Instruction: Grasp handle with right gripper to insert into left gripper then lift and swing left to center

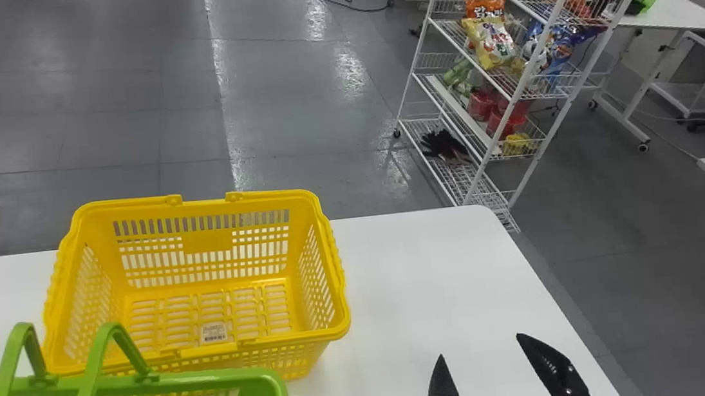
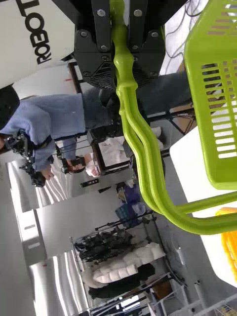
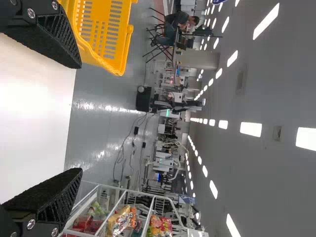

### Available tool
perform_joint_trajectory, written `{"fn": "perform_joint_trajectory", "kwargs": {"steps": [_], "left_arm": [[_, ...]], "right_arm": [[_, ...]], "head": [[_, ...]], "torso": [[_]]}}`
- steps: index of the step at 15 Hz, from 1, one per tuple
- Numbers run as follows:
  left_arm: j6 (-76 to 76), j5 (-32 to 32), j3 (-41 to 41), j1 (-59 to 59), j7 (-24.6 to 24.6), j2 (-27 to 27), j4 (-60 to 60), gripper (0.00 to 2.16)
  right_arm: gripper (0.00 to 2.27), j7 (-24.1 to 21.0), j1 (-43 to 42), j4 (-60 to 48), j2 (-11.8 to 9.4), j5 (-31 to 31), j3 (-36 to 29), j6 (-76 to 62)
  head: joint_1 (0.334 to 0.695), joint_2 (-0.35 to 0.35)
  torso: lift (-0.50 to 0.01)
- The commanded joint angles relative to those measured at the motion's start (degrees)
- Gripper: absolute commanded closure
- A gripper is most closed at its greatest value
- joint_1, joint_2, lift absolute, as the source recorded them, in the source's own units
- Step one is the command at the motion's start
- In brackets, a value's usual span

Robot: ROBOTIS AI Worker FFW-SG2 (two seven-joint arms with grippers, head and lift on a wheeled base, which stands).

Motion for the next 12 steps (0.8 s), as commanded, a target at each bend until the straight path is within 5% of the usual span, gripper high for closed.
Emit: {"fn": "perform_joint_trajectory", "kwargs": {"steps": [1,12], "left_arm": [[0.1,0.5,1.2,0.9,0.5,0.1,0.6,1.97],[0.1,3.2,7.2,6.3,4.1,-0.3,0.9,1.97]], "right_arm": [[0.05,0.0,-0.1,0.3,0.0,-0.1,0.0,0.0],[0.05,0.2,-0.7,1.4,-0.3,-0.4,0.2,-0.2]], "head": [[0.695,-0.290],[0.695,-0.232]], "torso": [[-0.093],[-0.093]]}}
